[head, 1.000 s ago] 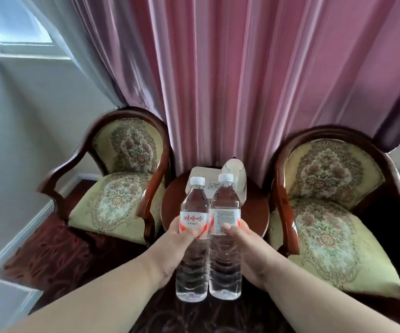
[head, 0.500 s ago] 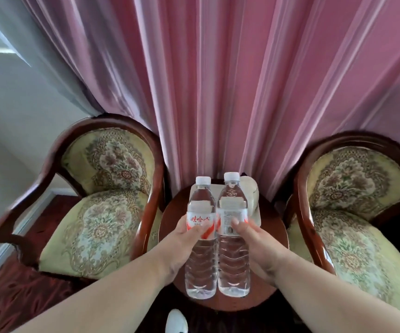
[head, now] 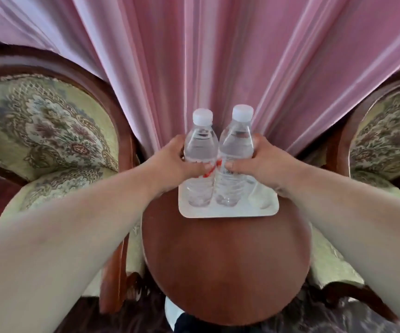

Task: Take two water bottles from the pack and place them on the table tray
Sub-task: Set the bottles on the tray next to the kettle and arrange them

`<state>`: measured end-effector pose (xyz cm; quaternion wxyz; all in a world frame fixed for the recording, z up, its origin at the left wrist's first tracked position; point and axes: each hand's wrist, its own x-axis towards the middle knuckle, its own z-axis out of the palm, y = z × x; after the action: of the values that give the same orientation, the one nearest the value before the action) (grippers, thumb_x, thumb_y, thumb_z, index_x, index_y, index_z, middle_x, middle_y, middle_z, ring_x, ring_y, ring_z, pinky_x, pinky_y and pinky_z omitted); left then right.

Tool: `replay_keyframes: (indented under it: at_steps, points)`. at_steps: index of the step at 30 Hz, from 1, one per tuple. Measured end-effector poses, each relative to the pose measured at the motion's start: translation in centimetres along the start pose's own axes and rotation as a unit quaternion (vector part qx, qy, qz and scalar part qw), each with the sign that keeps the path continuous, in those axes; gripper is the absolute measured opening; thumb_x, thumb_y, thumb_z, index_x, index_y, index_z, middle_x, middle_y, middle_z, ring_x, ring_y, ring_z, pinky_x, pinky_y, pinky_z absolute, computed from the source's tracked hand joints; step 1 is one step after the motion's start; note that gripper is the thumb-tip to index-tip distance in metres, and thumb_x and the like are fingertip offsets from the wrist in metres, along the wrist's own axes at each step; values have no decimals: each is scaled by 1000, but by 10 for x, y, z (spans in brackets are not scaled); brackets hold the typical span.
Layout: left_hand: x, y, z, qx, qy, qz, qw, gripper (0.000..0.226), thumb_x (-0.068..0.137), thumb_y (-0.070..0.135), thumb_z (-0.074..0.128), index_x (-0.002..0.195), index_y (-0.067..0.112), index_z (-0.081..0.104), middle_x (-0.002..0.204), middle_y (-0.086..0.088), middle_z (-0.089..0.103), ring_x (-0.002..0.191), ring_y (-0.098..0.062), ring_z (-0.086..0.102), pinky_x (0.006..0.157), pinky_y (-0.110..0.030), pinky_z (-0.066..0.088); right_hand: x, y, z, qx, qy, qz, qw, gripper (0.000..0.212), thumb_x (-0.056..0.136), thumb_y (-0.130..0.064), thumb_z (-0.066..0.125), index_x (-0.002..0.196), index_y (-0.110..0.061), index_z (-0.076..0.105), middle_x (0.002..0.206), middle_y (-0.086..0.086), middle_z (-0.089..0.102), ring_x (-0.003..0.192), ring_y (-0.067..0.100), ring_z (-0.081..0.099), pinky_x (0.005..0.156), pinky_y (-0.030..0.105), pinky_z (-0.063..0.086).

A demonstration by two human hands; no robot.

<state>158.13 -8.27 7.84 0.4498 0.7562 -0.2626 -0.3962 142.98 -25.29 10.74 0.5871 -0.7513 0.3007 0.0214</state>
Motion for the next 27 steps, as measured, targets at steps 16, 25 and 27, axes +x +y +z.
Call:
replay_keyframes:
  at_steps: [16,25,27]
  points:
    - [145,-123,12,94,84,-2,992,83,57,48,87,129,34,50,110,15,71,101,0,67,88,-28,54,175,110,31,-176,52,-86,979,60,73,-13,88,116,-22,47,93,-18,55,83,-3,65,65,-1,43]
    - [158,-141,17,74,103,-11,992,85,72,34,87,143,31,41,112,16,66,99,3,63,76,-14,49,200,133,42,-187,43,-55,980,89,76,-26,85,146,-22,29,94,-28,46,80,-16,50,64,-1,39]
    - [158,-143,19,85,102,-8,991,91,72,31,87,147,30,35,115,13,64,103,-5,64,85,-23,52,200,133,40,-203,30,-41,978,92,77,-29,85,148,-21,27,94,-28,43,82,-14,51,68,3,38]
